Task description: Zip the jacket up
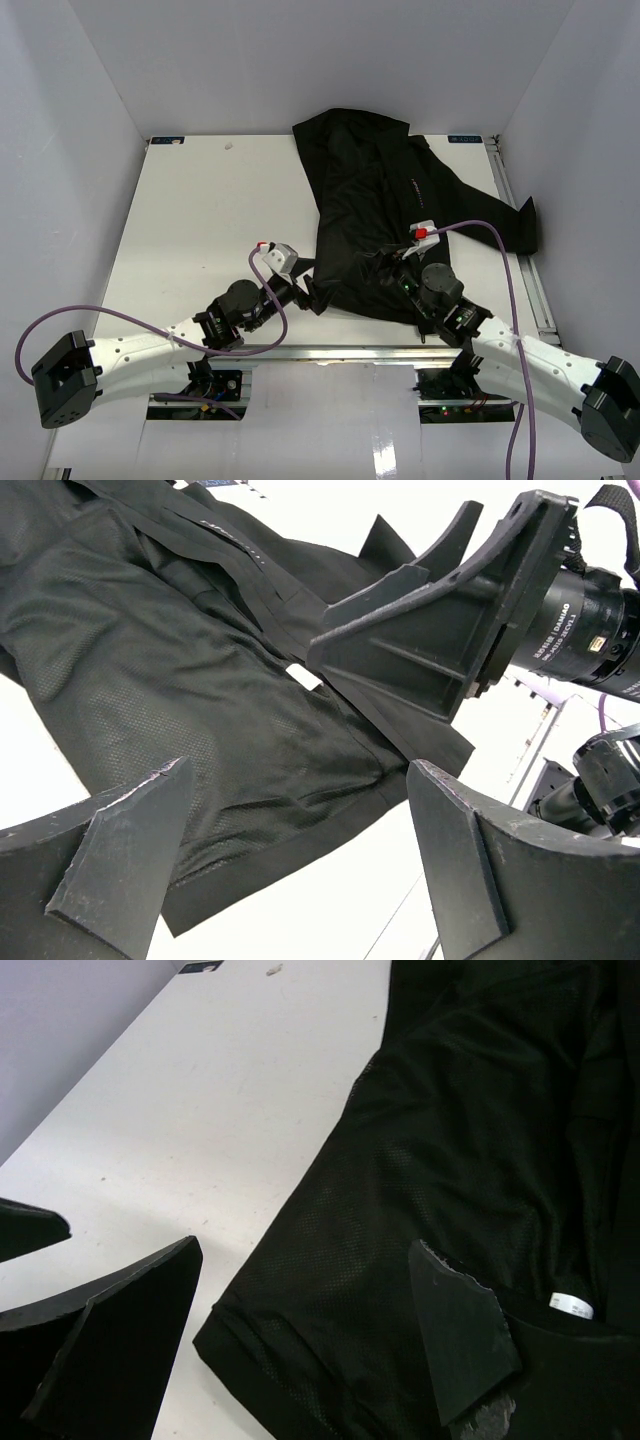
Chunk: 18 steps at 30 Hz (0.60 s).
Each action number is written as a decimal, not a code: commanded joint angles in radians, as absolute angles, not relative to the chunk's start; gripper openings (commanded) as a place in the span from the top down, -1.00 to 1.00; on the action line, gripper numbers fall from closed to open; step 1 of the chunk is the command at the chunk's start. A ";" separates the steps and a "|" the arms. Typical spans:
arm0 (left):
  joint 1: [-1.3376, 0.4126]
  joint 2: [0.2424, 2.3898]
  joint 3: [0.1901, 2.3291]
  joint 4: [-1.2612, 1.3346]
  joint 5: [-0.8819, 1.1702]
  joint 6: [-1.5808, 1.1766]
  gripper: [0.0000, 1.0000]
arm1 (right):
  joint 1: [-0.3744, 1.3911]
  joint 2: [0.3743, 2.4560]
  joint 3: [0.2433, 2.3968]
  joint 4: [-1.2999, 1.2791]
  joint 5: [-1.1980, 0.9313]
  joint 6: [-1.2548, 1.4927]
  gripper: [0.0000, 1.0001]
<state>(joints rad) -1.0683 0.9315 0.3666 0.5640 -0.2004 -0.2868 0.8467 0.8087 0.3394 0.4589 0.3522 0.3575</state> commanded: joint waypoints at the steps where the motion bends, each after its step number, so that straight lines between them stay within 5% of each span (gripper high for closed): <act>1: -1.069 0.912 0.346 0.596 -0.251 -0.274 -0.96 | 0.850 0.803 0.449 0.376 0.559 0.344 -0.80; 11: -1.069 0.898 0.308 0.629 -0.359 -0.264 -0.96 | 0.801 0.866 0.666 -0.255 0.807 0.566 -0.98; 14: -1.069 0.893 0.309 0.625 -0.352 -0.264 -0.96 | 0.747 0.858 0.595 -0.264 0.767 0.630 -0.43; 18: -1.069 0.888 0.309 0.619 -0.358 -0.262 -0.96 | 0.650 0.862 0.535 -0.272 0.611 0.659 -0.39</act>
<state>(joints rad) -1.0683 0.9124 0.3172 0.6060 -0.3329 -0.2716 0.7256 0.8586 0.5839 -0.1964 0.7083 0.5800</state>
